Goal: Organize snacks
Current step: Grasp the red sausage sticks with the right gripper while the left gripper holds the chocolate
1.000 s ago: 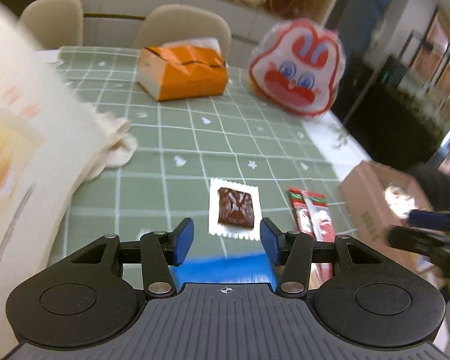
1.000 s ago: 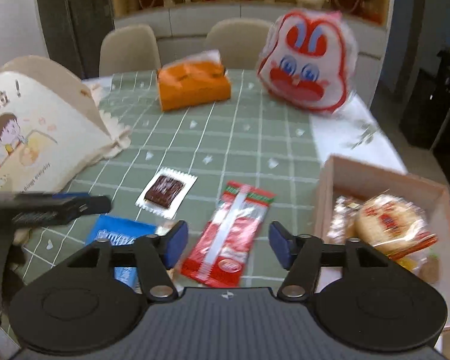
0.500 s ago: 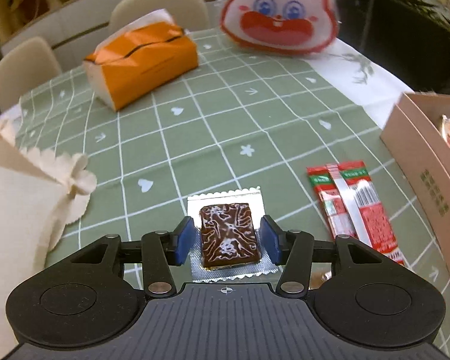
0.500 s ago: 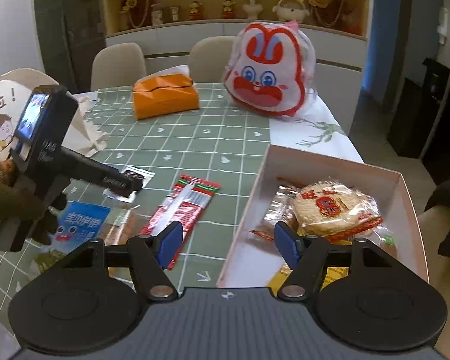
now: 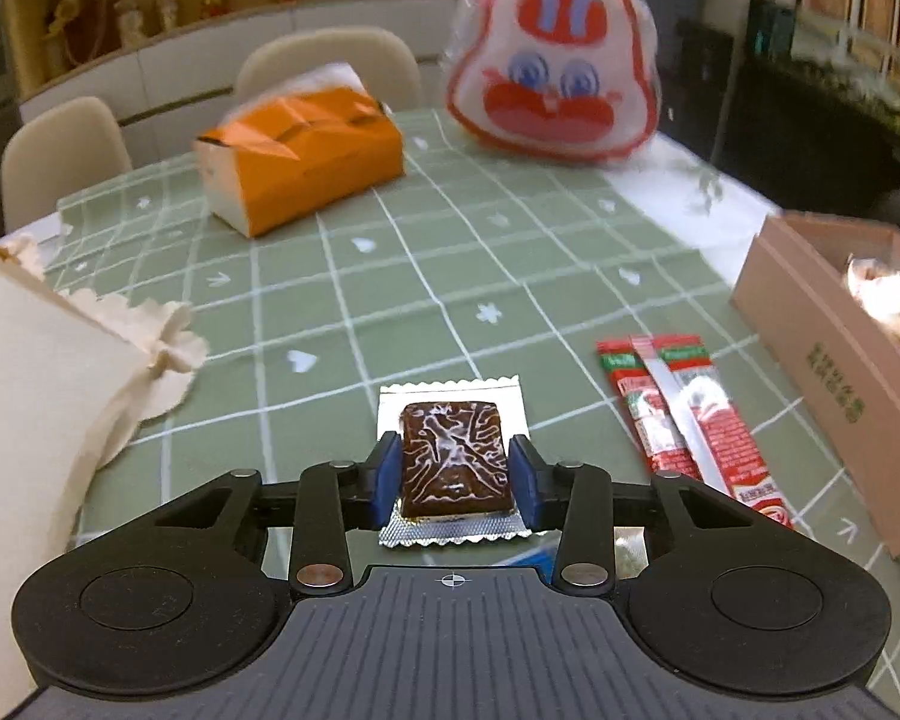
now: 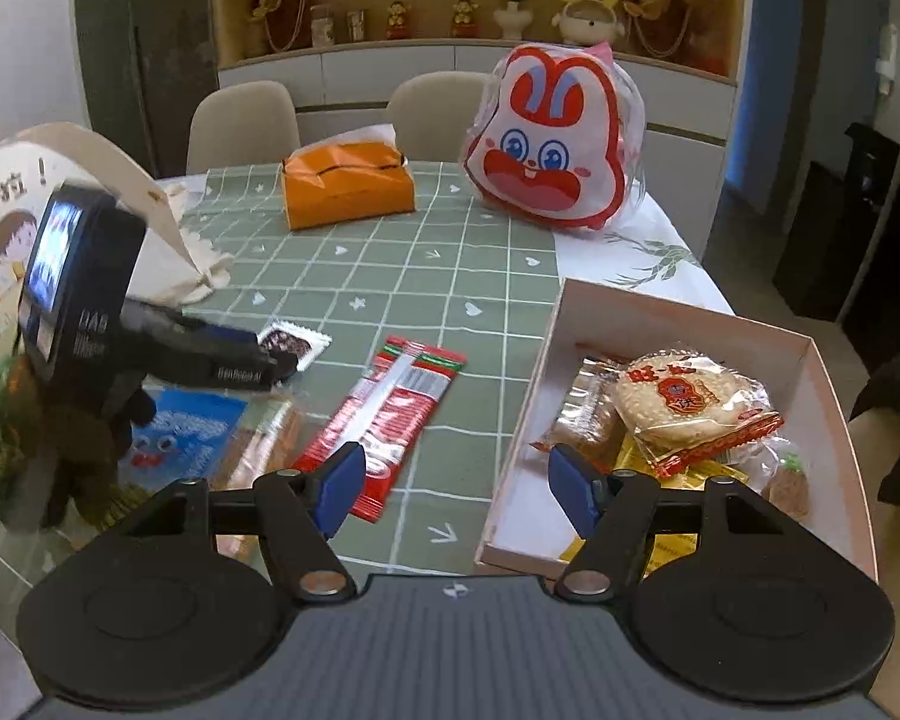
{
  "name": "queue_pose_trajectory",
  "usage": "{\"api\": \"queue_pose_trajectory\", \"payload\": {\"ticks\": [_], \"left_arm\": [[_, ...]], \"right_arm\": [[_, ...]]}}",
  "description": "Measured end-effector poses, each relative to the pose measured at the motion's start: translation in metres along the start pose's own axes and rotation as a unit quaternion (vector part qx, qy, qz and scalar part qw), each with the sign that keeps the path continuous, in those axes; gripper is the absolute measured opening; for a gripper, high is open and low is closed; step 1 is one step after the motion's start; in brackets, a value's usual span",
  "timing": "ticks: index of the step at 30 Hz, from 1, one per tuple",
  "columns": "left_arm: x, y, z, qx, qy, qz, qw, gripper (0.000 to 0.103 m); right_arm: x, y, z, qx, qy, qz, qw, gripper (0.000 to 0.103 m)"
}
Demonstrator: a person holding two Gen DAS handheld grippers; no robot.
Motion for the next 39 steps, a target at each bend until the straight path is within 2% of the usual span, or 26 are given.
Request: {"api": "queue_pose_trajectory", "payload": {"ticks": [4, 9, 13, 16, 18, 20, 22, 25, 28, 31, 35, 39], "left_arm": [[0.045, -0.009, 0.02, 0.058, -0.024, -0.054, 0.9965, 0.043], [0.119, -0.03, 0.035, 0.12, -0.087, -0.121, 0.9815, 0.043], [0.152, -0.051, 0.036, 0.128, -0.101, -0.153, 0.9748, 0.043], [0.15, -0.064, 0.041, 0.138, -0.111, -0.153, 0.9722, 0.043], [0.144, -0.069, 0.048, 0.153, -0.111, -0.145, 0.9712, 0.043], [0.142, -0.073, 0.054, 0.171, -0.126, -0.137, 0.9676, 0.043], [0.143, -0.076, 0.057, 0.178, -0.138, -0.136, 0.9648, 0.043], [0.149, -0.08, 0.056, 0.188, -0.159, -0.137, 0.9595, 0.043], [0.155, -0.081, 0.051, 0.185, -0.181, -0.14, 0.9557, 0.043], [0.157, -0.082, 0.047, 0.178, -0.185, -0.142, 0.9561, 0.043], [0.15, -0.085, 0.05, 0.186, -0.174, -0.135, 0.9574, 0.043], [0.145, -0.087, 0.052, 0.19, -0.166, -0.129, 0.9589, 0.043]], "right_arm": [[0.007, 0.006, 0.007, 0.001, -0.004, -0.003, 1.0, 0.068], [0.005, 0.018, 0.016, -0.006, -0.006, 0.005, 1.0, 0.071], [-0.016, 0.029, 0.028, -0.037, 0.027, 0.044, 0.998, 0.071], [-0.042, 0.034, 0.045, -0.05, 0.047, 0.082, 0.994, 0.071], [-0.063, 0.036, 0.051, -0.064, 0.023, 0.1, 0.993, 0.07], [-0.084, 0.038, 0.054, -0.077, -0.003, 0.11, 0.991, 0.062], [-0.104, 0.039, 0.055, -0.077, -0.033, 0.114, 0.99, 0.059], [-0.13, 0.038, 0.053, -0.077, -0.074, 0.122, 0.987, 0.059], [-0.148, 0.031, 0.052, -0.09, -0.075, 0.133, 0.984, 0.065], [-0.145, 0.028, 0.06, -0.073, -0.083, 0.128, 0.986, 0.065], [-0.127, 0.017, 0.069, -0.053, -0.059, 0.136, 0.987, 0.051], [-0.086, -0.006, 0.076, -0.028, -0.026, 0.124, 0.992, 0.048]]}}
Point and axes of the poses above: each gripper's, at about its wrist camera, not at the fingertips, and x roughly against the way its jaws point, z to its left, y to its top, the point moved 6 cm from there along -x, roughly the way its jaws point, and after that the axes turned 3 degrees about -y, right-handed, at the moved point
